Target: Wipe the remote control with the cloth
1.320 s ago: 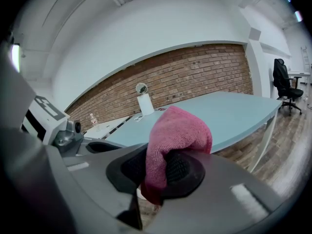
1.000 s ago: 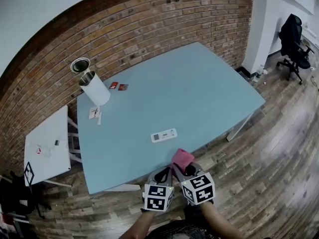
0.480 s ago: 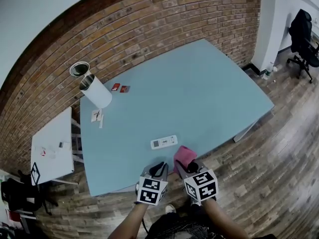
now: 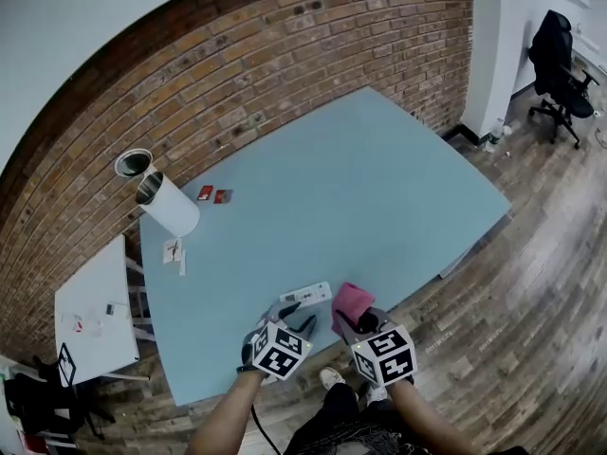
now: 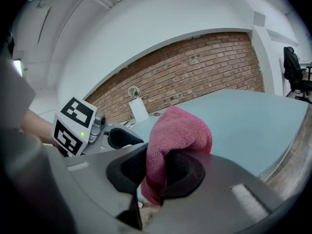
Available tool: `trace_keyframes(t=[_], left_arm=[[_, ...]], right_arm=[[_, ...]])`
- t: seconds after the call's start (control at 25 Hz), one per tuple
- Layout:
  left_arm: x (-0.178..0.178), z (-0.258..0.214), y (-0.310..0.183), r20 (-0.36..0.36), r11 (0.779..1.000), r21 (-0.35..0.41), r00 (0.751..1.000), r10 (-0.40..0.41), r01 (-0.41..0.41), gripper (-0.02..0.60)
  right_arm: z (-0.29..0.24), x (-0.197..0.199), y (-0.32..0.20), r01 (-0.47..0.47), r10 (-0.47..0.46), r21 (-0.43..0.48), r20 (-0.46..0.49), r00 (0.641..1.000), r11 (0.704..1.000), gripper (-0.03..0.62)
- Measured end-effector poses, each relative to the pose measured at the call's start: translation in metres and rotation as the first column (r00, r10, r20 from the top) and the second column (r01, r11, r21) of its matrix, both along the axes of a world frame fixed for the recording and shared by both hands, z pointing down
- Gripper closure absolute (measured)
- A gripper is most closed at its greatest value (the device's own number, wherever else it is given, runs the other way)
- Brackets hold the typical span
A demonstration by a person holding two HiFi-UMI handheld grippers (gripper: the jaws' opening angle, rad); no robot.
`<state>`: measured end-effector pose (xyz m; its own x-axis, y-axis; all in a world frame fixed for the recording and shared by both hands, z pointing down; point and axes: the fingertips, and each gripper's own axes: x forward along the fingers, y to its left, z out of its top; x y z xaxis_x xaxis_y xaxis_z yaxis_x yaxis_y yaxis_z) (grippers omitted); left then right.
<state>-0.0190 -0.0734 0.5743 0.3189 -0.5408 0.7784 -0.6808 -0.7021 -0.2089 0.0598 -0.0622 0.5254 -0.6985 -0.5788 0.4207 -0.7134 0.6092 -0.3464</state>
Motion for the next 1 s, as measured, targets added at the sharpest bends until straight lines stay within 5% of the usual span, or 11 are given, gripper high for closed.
trace_keyframes(t=[0.4, 0.52, 0.88, 1.0], left_arm=[[-0.004, 0.034, -0.03, 0.097, 0.956, -0.157, 0.959, 0.265, -0.249, 0.305], [0.001, 0.042, -0.036, 0.094, 0.925, -0.226, 0.938, 0.333, -0.305, 0.247], [0.0, 0.07, -0.036, 0.091, 0.813, -0.452, 0.887, 0.452, -0.368, 0.255], [0.006, 0.067, -0.04, 0.099, 0.796, -0.47, 0.873, 0.478, -0.382, 0.259]], right_arm=[[0.003, 0.002, -0.04, -0.087, 0.087, -0.015, -0.011, 0.996, 0.996, 0.531], [0.001, 0.007, -0.051, -0.116, 0.116, -0.012, -0.015, 0.993, 0.993, 0.531], [-0.002, 0.014, -0.073, -0.184, 0.184, 0.005, -0.041, 0.982, 0.983, 0.531], [-0.003, 0.019, -0.077, -0.206, 0.206, 0.007, -0.049, 0.977, 0.979, 0.531]])
